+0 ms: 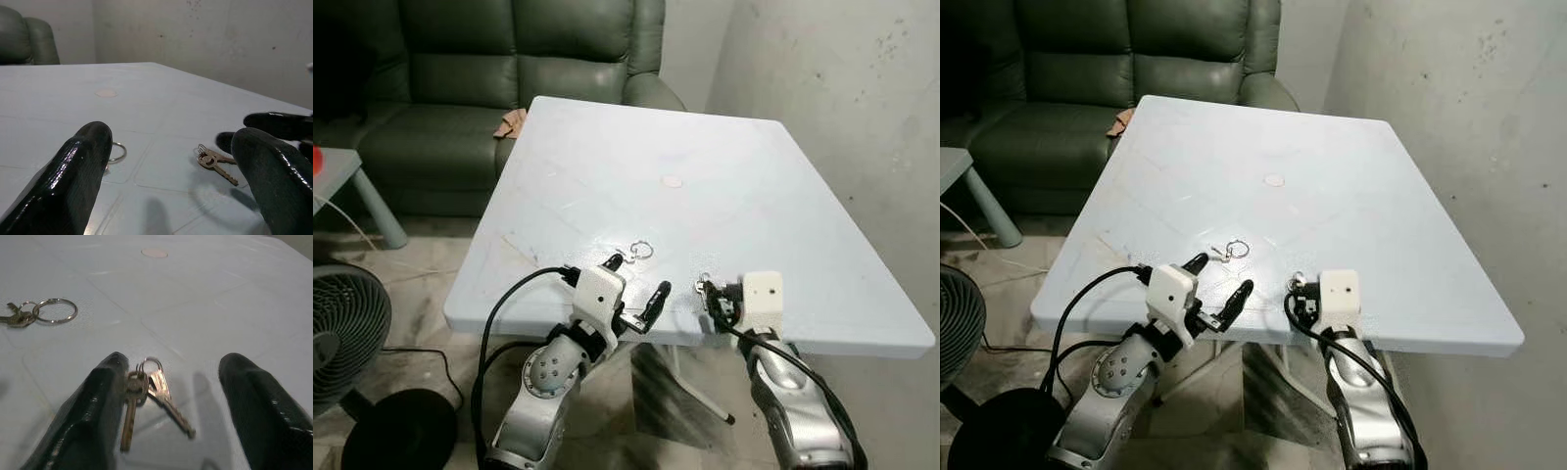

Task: Hang keys on a hook

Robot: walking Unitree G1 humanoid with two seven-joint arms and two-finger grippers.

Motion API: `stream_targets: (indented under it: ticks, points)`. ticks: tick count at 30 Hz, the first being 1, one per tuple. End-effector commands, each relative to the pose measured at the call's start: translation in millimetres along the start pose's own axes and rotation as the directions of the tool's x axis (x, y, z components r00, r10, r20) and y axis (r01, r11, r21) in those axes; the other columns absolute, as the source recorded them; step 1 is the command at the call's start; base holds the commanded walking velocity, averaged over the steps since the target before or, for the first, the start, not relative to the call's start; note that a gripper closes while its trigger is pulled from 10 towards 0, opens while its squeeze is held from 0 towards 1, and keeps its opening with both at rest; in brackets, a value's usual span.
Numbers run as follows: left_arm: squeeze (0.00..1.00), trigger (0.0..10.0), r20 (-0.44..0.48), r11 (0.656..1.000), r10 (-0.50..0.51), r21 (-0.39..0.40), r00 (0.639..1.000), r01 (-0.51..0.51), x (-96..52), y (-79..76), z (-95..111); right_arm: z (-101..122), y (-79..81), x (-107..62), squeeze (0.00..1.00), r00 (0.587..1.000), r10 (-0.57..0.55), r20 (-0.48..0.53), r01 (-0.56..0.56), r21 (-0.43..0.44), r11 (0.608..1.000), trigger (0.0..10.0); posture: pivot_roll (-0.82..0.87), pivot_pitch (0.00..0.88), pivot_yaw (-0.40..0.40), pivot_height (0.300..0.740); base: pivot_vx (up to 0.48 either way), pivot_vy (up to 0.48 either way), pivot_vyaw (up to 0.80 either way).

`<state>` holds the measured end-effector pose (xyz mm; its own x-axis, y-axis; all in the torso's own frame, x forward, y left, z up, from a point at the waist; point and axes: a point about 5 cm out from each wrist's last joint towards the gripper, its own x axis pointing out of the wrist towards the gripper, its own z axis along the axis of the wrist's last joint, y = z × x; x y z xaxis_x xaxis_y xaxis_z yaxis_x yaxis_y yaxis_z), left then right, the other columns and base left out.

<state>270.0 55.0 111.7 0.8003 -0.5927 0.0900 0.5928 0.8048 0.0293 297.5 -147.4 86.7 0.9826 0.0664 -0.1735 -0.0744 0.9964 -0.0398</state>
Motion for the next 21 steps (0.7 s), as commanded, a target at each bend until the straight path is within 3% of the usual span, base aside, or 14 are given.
stream_targets:
  ticks: [1,5,6,21]
  points:
    - [0.00,10.0,0.011,1.000,-0.027,0.007,1.000,0.027,1.7,-6.7,5,1,-3.0,2.9,1.00,1.000,-0.016,-0.013,0.016,0.010,1.000,10.0,0.02,0.080,-0.105,0.740,0.000,0.000,0.00]
    - [0.00,10.0,0.013,1.000,-0.028,0.003,1.000,0.028,2.4,-7.5,6,5,3.3,8.7,1.00,0.999,0.014,-0.031,-0.013,0.003,1.000,10.0,0.02,0.092,-0.110,0.740,0.000,0.000,0.00]
    - [0.00,10.0,0.013,1.000,-0.027,0.002,1.000,0.027,2.4,-7.9,7,7,5.7,11.1,0.00,0.999,0.019,-0.030,-0.019,-0.004,1.000,10.0,0.02,0.097,-0.111,0.740,0.000,0.000,0.00]
    - [0.00,10.0,0.000,1.000,-0.016,0.000,1.000,0.016,-0.9,-9.7,6,7,16.7,26.6,0.00,0.997,-0.038,-0.061,0.041,0.048,0.998,10.0,0.03,0.130,-0.115,0.740,0.000,0.000,0.00]
